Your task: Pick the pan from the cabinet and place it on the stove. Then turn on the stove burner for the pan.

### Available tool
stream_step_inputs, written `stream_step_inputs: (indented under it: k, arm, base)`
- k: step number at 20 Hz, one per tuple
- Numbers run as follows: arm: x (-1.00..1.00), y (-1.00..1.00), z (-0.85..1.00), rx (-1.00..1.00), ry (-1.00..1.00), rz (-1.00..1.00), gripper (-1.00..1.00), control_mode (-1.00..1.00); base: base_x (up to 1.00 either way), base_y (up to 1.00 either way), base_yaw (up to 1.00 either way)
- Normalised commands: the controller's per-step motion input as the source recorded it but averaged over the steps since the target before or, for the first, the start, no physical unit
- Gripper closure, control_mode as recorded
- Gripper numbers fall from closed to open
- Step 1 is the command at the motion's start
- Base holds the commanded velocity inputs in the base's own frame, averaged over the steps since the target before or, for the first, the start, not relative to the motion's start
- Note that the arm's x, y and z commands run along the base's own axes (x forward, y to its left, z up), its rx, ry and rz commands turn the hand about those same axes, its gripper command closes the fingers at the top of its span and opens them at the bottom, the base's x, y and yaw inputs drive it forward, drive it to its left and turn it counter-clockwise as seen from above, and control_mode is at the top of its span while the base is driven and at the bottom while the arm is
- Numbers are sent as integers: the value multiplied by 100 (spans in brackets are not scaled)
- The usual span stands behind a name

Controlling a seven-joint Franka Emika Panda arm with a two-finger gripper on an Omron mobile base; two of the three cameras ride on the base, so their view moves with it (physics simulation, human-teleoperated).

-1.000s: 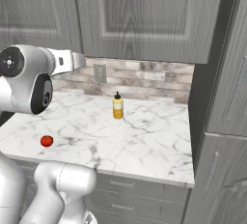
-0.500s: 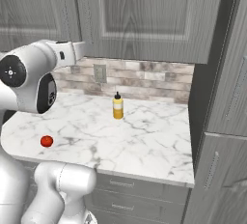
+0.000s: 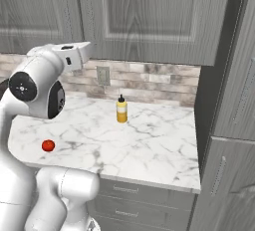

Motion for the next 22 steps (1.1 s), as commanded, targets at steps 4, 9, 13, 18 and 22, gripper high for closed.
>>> stream_step_inputs:
  k: [4, 9, 13, 18, 22]
  arm:
    - [26, -8, 0, 0, -16, 0, -100, -100]
    - [28, -1, 1, 0, -12, 0, -100, -100]
    - [34, 0, 7, 3, -5, 0, -100, -100]
    - [39, 0, 10, 3, 0, 0, -100, -100]
    - [38, 0, 8, 4, 7, 0, -100, -100]
  base:
    - [0, 0, 0]
    - [0, 0, 0]
    - [0, 0, 0]
    - [0, 0, 0]
    - [0, 0, 0]
